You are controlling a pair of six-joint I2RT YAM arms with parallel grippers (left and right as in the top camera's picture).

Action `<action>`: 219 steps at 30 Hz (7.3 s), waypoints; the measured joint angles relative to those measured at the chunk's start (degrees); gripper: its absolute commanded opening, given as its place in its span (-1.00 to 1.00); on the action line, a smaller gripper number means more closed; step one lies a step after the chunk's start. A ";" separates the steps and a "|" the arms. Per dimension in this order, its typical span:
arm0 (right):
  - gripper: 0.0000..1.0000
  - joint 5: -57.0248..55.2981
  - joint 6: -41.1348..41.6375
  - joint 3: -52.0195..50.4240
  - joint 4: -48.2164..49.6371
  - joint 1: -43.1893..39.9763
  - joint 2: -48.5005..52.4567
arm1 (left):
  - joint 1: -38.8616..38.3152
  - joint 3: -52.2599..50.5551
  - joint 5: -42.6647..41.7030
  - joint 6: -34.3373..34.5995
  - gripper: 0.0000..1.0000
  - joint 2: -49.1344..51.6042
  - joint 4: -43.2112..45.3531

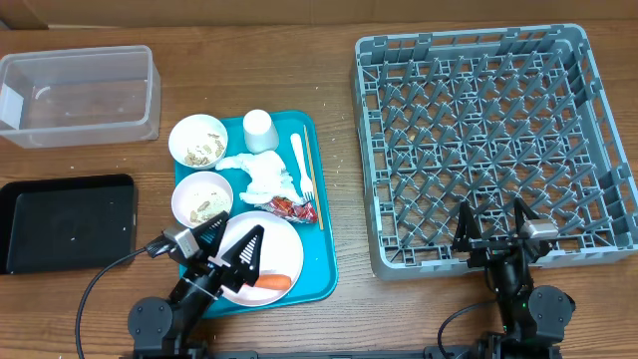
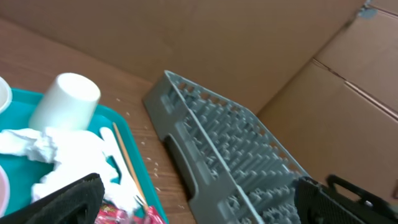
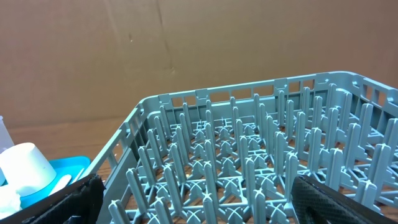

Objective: Sort waste into correct bins and load items into the dishwasher rack

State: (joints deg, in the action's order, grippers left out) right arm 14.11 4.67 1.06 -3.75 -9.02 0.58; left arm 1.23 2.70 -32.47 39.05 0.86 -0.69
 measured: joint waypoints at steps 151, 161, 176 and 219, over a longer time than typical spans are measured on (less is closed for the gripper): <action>1.00 0.00 -0.02 0.00 -0.13 0.00 0.00 | -9.99 34.51 11.65 49.59 0.79 62.38 -60.17; 1.00 0.00 -0.02 0.00 -0.13 0.00 0.00 | -19.85 34.40 17.46 54.66 0.81 73.22 -51.19; 1.00 0.02 0.00 0.00 -0.13 0.00 0.00 | -21.14 34.40 22.25 62.77 1.00 77.46 -47.36; 1.00 0.00 0.00 0.00 -0.13 0.00 0.00 | -21.14 35.82 20.31 64.13 -0.37 83.17 -42.25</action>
State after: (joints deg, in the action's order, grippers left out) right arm 14.11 4.67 1.06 -3.88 -9.02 0.58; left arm -19.90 38.52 -12.16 103.18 84.03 -42.94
